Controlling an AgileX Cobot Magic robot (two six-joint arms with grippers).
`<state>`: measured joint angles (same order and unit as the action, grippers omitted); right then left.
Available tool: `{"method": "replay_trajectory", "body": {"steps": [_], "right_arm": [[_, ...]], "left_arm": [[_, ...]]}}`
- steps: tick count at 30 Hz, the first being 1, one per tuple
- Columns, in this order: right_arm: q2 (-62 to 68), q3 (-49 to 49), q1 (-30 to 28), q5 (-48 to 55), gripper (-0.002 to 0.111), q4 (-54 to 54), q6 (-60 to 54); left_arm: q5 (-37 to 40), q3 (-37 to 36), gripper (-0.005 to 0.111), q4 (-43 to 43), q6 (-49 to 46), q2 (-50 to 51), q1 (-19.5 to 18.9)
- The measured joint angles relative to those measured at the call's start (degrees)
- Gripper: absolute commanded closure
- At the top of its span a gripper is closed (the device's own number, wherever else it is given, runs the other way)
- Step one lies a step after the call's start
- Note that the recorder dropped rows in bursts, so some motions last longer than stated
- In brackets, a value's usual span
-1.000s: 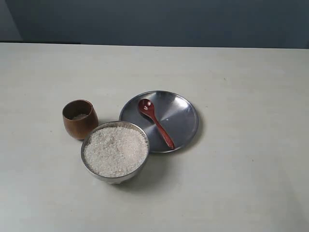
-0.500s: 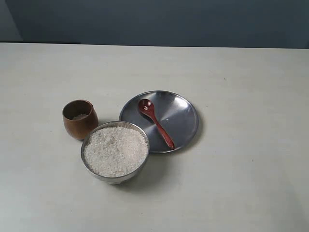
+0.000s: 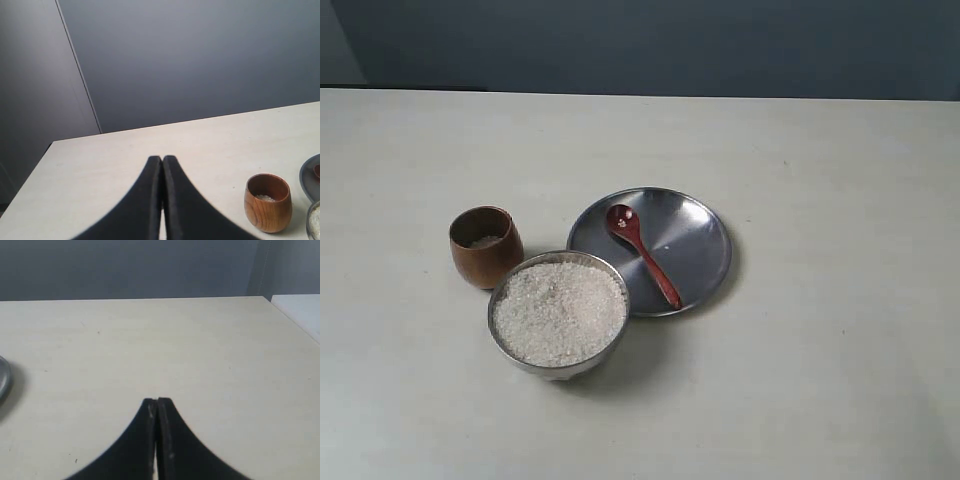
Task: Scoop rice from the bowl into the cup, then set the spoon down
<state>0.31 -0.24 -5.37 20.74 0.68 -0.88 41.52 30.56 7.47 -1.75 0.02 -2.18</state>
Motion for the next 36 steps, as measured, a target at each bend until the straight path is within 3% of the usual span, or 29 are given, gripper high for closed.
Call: {"method": "replay_trajectory", "body": {"steps": [14,20,36], "right_arm": [[0.0,0.0,0.0,0.0,0.108,0.0,0.0],[0.0,0.0,0.0,0.0,0.108,0.0,0.0],[0.0,0.0,0.0,0.0,0.108,0.0,0.0]], "left_arm": [[-0.1,0.0,0.106,0.0,0.0,0.0,0.0],[-7.8,-0.8,0.106,0.3,-0.2,0.0,0.0],[-22.5,-22.0,0.106,-0.1,0.2,0.1,0.0]]}}
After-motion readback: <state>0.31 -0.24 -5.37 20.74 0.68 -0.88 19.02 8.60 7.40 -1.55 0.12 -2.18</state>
